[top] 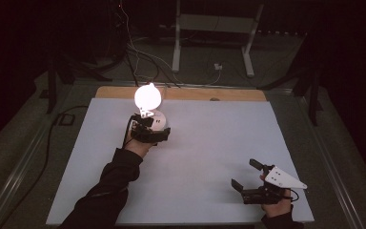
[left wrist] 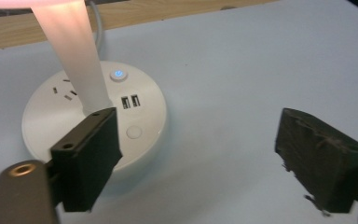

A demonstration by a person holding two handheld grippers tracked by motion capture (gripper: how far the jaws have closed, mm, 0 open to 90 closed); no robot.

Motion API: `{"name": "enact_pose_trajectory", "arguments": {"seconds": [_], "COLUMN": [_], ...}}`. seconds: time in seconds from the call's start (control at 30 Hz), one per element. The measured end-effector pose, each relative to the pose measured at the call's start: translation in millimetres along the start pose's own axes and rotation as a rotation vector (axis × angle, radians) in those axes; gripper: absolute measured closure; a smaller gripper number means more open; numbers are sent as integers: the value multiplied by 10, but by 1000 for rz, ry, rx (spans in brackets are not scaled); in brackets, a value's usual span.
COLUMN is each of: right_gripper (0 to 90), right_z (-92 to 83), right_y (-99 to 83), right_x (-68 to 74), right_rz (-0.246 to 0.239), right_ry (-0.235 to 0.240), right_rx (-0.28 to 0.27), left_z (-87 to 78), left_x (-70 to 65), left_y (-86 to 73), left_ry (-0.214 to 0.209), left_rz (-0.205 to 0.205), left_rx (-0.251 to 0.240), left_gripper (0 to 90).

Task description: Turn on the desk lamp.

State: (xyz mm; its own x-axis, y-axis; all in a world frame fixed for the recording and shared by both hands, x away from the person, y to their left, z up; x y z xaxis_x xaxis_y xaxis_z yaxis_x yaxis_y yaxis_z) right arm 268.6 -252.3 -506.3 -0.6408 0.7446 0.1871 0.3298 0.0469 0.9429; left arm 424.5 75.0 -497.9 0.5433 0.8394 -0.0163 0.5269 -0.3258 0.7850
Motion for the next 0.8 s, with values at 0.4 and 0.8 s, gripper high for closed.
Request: {"name": "enact_pose_trajectory", "arguments": {"seconds": [0.4, 0.8], "right_gripper": [0, 0], "right_z": [13, 23], "right_y": [-8, -12], "right_x": [8, 21], "right_rz": [3, -2], "right_ry": [4, 9], "right_rx": [6, 13], "left_z": [-233, -578], "left_x": [-90, -77], "left_y": [-12, -124], "left_ry": [-148, -240], "left_rz": [37, 118], "left_rx": [14, 9], "left_gripper": [3, 4]}}
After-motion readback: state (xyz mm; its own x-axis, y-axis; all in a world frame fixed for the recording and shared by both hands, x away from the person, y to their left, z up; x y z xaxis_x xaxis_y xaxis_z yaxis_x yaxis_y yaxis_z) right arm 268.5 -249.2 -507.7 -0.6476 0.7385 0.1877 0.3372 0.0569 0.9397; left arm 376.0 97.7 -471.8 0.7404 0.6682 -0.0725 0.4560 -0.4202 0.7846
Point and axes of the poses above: each handheld gripper's, and its own axes: z roughly forward along the jaws, y roughly out of its top, x roughly to its left, the point moved 6 cm from there along z, roughly forward along the jaws, and after that the axes turned 9 degrees about z, right-handed, at the moved point
